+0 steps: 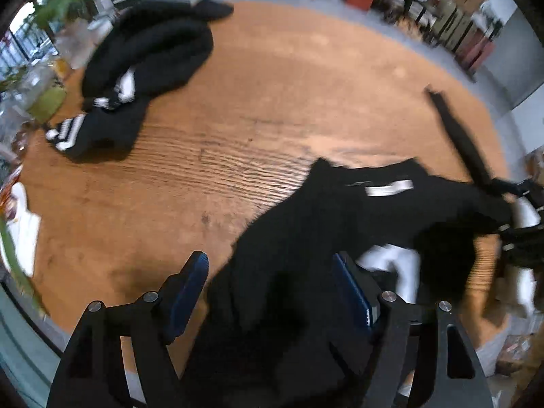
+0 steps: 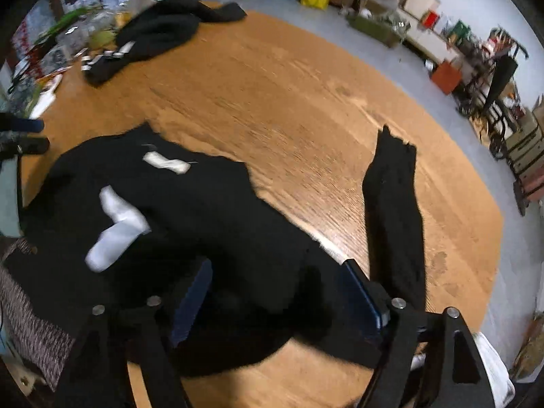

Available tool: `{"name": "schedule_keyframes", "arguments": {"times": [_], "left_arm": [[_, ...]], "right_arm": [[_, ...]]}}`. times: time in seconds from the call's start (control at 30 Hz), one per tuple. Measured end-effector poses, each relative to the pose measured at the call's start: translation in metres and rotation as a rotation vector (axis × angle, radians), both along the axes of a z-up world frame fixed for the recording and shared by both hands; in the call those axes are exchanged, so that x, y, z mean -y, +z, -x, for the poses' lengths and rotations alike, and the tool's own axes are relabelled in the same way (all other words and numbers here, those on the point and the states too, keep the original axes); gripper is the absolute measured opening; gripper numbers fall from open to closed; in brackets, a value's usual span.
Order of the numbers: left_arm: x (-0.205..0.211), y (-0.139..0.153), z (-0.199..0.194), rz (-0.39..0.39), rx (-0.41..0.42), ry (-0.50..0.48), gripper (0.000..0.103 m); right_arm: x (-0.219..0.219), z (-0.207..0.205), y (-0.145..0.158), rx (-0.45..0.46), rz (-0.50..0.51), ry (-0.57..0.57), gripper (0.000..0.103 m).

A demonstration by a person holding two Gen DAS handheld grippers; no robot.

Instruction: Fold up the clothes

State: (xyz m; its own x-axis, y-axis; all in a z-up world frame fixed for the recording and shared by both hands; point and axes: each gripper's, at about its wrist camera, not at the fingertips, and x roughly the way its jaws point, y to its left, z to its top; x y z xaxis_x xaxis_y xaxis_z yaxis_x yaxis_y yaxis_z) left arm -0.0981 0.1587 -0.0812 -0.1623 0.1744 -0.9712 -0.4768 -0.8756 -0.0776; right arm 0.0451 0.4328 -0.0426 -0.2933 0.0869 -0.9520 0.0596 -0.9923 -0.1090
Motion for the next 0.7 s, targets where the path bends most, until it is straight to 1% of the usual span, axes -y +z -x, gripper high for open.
{"name": "schedule_keyframes", "arguments": {"times": [0.07,0.1,0.13,0.17,0.23,0.27,0.3,0.33,0.37,0.4,0.47,0.57,0.63,0.7], "left_arm": [[-0.008,-0.025,0.011,0.023,0.043,-0.017,0.076],[-0.009,-0.035,0.014,0.02,0.068,-0.021,0.076],[-0.01,-0.042,0.015,0.015,0.084,-0.029,0.076],[-0.01,-0.042,0.012,0.004,0.085,-0.044,0.076],[-0.012,-0.042,0.007,-0.016,0.087,-0.071,0.076],[-0.012,-0.04,0.002,-0.021,0.087,-0.08,0.067],[-0.013,-0.037,-0.003,-0.005,0.075,-0.094,0.044],[-0.013,-0.034,-0.01,0.012,0.062,-0.103,0.028],[-0.012,-0.031,-0.015,0.003,0.066,-0.102,0.011],[-0.011,-0.027,-0.02,-0.006,0.07,-0.101,0.01],[-0.006,-0.01,-0.027,-0.04,0.045,-0.08,0.01],[0.004,0.028,-0.037,-0.107,-0.017,-0.038,0.009],[0.015,0.07,-0.042,-0.175,-0.07,-0.007,0.009],[0.031,0.114,-0.046,-0.246,-0.116,0.039,0.009]], "right_arm": [[-0.006,0.01,-0.014,0.032,0.024,-0.013,0.082],[-0.008,0.012,-0.019,0.044,0.039,-0.015,0.082],[-0.007,0.013,-0.024,0.053,0.054,-0.011,0.082],[-0.005,0.012,-0.029,0.061,0.068,-0.005,0.081],[0.003,0.008,-0.031,0.055,0.073,0.015,0.067],[0.008,0.005,-0.032,0.041,0.061,0.023,0.048],[0.01,0.003,-0.028,0.016,0.053,0.018,0.028],[0.011,0.0,-0.023,-0.013,0.049,0.008,0.019],[0.012,-0.002,-0.017,-0.042,0.045,-0.002,0.013],[0.013,-0.005,-0.012,-0.071,0.04,-0.011,0.01],[0.015,-0.01,-0.001,-0.129,0.032,-0.03,0.009],[0.013,-0.024,0.043,-0.267,0.015,-0.065,0.009],[0.012,-0.034,0.075,-0.343,0.007,-0.085,0.009],[0.011,-0.051,0.118,-0.451,-0.008,-0.109,0.009]]}}
